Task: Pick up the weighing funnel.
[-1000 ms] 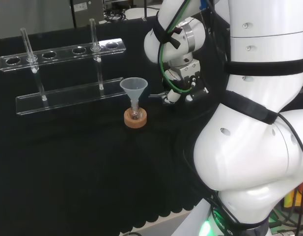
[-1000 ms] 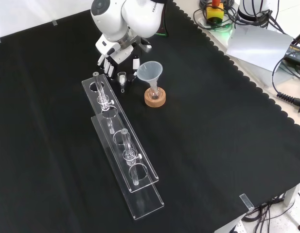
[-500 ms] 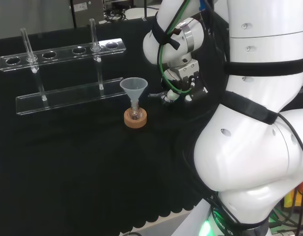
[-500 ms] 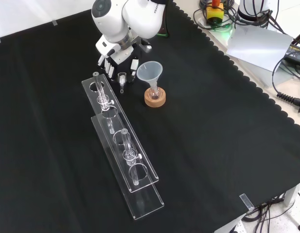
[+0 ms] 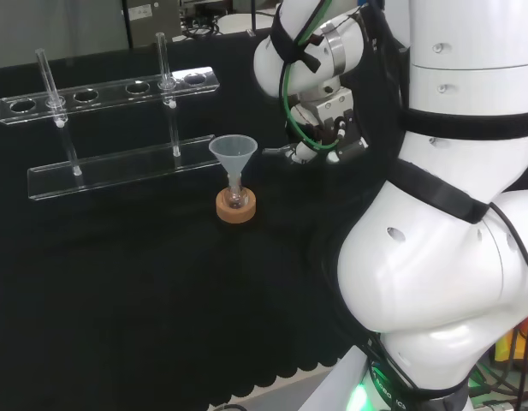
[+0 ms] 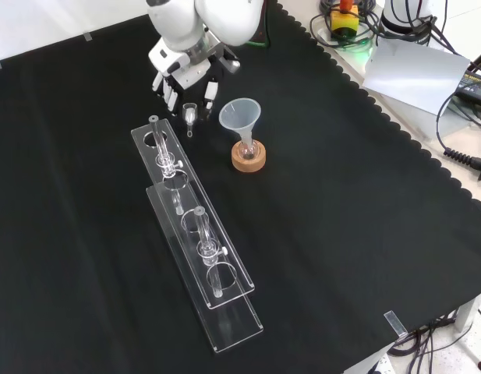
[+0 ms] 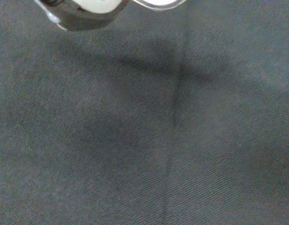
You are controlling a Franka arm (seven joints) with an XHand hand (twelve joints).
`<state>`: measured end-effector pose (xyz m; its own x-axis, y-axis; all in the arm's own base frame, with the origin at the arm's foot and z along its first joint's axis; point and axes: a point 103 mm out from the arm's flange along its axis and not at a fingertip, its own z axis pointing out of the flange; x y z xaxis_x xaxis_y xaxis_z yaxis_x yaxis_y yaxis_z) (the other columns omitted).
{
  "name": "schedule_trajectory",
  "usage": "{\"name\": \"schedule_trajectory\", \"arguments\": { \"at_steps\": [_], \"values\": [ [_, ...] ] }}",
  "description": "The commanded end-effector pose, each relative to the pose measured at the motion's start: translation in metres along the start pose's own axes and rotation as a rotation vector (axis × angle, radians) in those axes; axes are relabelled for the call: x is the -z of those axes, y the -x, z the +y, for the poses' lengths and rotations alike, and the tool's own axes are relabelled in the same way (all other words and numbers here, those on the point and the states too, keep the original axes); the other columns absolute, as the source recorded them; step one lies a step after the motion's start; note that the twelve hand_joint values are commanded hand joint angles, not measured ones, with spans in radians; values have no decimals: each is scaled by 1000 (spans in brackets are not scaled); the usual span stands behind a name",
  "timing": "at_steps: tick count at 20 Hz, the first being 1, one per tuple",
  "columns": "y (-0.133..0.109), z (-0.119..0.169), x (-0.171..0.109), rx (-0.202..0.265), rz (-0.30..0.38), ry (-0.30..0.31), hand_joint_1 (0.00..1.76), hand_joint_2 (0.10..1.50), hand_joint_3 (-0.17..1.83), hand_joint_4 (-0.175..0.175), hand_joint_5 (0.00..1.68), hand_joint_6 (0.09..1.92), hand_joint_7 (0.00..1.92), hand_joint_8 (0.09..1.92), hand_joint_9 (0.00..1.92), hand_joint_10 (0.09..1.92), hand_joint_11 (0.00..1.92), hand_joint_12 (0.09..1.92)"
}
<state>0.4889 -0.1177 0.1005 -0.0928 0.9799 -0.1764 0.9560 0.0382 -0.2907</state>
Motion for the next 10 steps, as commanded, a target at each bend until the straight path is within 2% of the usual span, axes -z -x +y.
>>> {"name": "schedule_trajectory", "arguments": {
  "at_steps": [1, 10],
  "values": [
    [20, -19, 20, -29, -10, -2, 1051, 898, 375, 175, 1056, 949, 973, 555, 1113, 374, 611, 1225],
    [48, -53, 57, -73, -44, -14, 1057, 848, 468, 175, 1067, 955, 979, 555, 1132, 366, 630, 1216]
  ]
}}
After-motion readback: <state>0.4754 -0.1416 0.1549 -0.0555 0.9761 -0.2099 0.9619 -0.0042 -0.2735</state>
